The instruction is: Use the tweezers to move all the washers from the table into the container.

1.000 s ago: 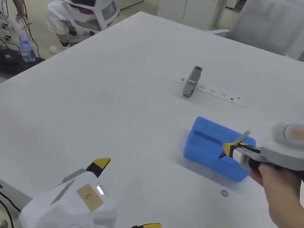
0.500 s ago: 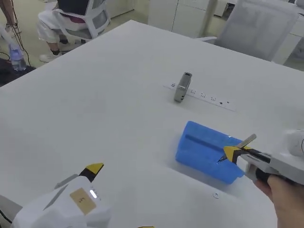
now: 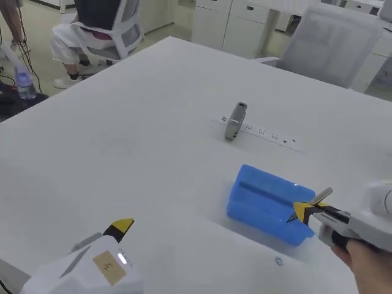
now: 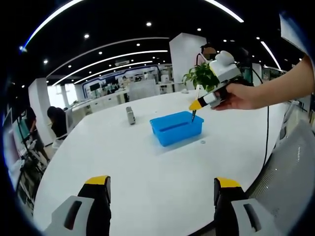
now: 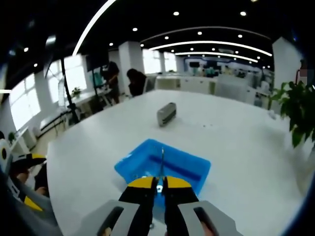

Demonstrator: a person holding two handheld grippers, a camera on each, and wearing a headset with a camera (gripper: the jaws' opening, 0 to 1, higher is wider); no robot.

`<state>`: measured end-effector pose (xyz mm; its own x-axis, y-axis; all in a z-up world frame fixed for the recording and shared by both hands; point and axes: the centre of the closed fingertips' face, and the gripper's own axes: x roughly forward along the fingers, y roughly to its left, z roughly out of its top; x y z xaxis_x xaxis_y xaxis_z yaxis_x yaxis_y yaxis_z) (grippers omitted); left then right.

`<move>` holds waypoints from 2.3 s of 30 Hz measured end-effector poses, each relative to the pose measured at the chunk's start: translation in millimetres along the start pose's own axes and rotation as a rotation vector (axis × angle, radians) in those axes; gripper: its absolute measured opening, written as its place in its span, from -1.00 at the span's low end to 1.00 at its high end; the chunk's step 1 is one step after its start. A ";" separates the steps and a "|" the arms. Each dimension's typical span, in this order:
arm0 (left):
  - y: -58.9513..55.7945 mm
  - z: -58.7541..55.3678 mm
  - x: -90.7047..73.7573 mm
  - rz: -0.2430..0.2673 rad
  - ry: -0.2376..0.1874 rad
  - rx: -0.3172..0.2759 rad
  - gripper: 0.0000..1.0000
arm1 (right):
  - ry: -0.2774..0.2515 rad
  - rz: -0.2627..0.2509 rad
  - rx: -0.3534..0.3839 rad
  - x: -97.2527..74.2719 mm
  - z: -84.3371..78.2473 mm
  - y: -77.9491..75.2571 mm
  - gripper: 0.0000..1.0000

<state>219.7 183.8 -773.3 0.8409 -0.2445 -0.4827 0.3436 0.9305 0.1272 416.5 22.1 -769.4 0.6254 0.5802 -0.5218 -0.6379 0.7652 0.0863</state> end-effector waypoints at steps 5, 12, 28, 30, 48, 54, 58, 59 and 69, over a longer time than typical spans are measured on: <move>0.7 -0.5 0.1 0.004 0.003 0.002 0.76 | 0.000 0.002 0.011 -3.2 -2.3 0.7 -0.93; 1.2 -0.4 0.2 0.005 0.003 0.002 0.76 | 0.000 0.003 0.027 -5.2 -5.8 -1.4 -0.94; 0.3 -0.9 0.3 0.001 0.005 0.006 0.76 | 0.074 0.048 0.012 -21.4 -37.5 10.3 -0.93; 0.4 -0.8 0.3 0.002 0.004 0.006 0.76 | 0.087 0.049 0.013 -20.1 -42.5 11.5 -0.93; 0.1 -3.1 1.0 0.000 0.016 0.013 0.75 | 0.156 0.032 -0.028 -9.7 -64.7 23.1 -0.93; 0.1 -3.2 1.0 -0.001 0.016 0.012 0.75 | 0.153 0.034 -0.007 -11.4 -64.0 20.2 -0.93; -0.2 -3.3 1.2 -0.003 0.017 0.012 0.75 | 0.157 0.033 0.000 -11.4 -66.7 19.6 -0.92; -0.5 -3.0 1.2 -0.005 0.016 0.011 0.75 | 0.153 0.031 0.003 -11.4 -66.3 19.4 -0.92; -0.1 -2.9 0.7 -0.001 0.017 0.013 0.75 | 0.136 0.016 0.057 -12.3 -67.8 15.8 -0.92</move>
<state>219.1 184.3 -776.2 0.8333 -0.2412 -0.4974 0.3501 0.9266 0.1373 368.3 8.2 -819.1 0.5461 0.5524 -0.6298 -0.6186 0.7729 0.1415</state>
